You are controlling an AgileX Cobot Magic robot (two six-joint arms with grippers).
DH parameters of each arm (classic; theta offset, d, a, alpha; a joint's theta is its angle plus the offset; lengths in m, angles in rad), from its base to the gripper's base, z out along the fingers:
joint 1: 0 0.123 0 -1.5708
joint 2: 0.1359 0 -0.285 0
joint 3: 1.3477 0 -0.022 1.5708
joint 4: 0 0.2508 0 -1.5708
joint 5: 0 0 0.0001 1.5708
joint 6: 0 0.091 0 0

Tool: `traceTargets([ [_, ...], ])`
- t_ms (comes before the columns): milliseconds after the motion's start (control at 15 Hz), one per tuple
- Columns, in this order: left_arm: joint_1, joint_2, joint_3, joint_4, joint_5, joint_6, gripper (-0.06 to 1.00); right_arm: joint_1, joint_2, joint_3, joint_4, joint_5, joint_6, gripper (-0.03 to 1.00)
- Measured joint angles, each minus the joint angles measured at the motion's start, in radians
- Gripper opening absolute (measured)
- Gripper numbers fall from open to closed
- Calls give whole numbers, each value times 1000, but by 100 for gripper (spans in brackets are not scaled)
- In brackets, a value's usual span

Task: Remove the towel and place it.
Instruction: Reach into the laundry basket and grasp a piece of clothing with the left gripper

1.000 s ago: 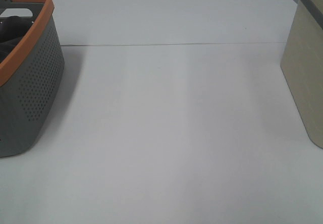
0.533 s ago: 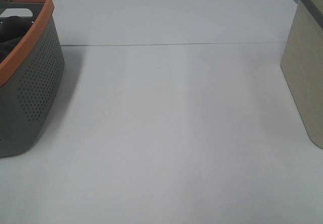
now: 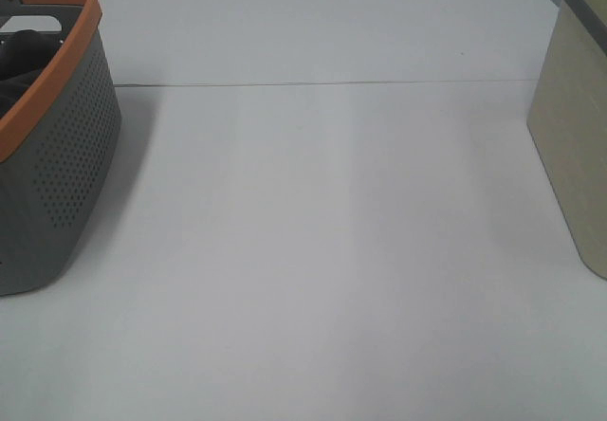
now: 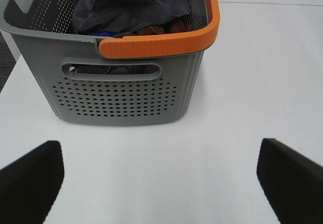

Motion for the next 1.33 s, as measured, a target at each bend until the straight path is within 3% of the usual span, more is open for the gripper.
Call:
traceTargets([
  [1333, 0, 0, 0, -7, 0, 0, 98, 0, 0, 0, 0, 0, 1, 74],
])
